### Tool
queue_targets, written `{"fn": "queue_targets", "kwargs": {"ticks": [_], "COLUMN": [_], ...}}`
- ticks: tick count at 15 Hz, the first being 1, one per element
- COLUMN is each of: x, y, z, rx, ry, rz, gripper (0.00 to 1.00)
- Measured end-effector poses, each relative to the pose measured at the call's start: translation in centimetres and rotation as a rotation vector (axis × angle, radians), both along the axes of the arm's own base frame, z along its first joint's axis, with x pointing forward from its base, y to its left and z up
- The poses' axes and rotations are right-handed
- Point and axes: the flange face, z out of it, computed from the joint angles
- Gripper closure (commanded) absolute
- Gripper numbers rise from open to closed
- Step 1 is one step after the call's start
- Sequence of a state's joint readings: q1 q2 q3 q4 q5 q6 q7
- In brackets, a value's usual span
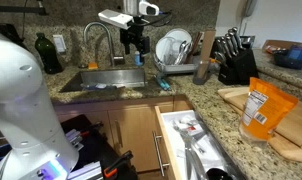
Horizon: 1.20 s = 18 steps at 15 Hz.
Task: Push the faucet handle to the right, remove the orange packet from the top of the counter and place it in the open drawer, close the open drawer
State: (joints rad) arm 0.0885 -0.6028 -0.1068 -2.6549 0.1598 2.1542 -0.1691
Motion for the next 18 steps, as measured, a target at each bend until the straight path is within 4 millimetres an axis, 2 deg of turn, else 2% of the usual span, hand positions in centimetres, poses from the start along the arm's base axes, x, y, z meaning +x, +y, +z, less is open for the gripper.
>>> {"fn": "queue_targets", "kwargs": {"ticks": [7, 8, 9, 11, 13, 15, 18], "x": [0.0, 0.2, 0.7, 1.6, 1.6, 1.0, 0.5], "y": [0.0, 0.3, 1.5, 6.0, 11.9, 18.0, 26.7], "z": [-0.1, -0.7, -1.7, -4.3, -6.4, -7.9, -9.1], "rx": [0.001, 0.010, 0.021, 0.022, -0.014, -0.057, -0.085], "ry": [0.004, 0.018, 0.045, 0.105, 0.133, 0.108, -0.022], "rz": [0.000, 0.008, 0.039, 0.139, 0.262, 0.388, 0.549], "gripper": [0.00, 0.00, 0.00, 0.00, 0.00, 0.00, 0.00]}}
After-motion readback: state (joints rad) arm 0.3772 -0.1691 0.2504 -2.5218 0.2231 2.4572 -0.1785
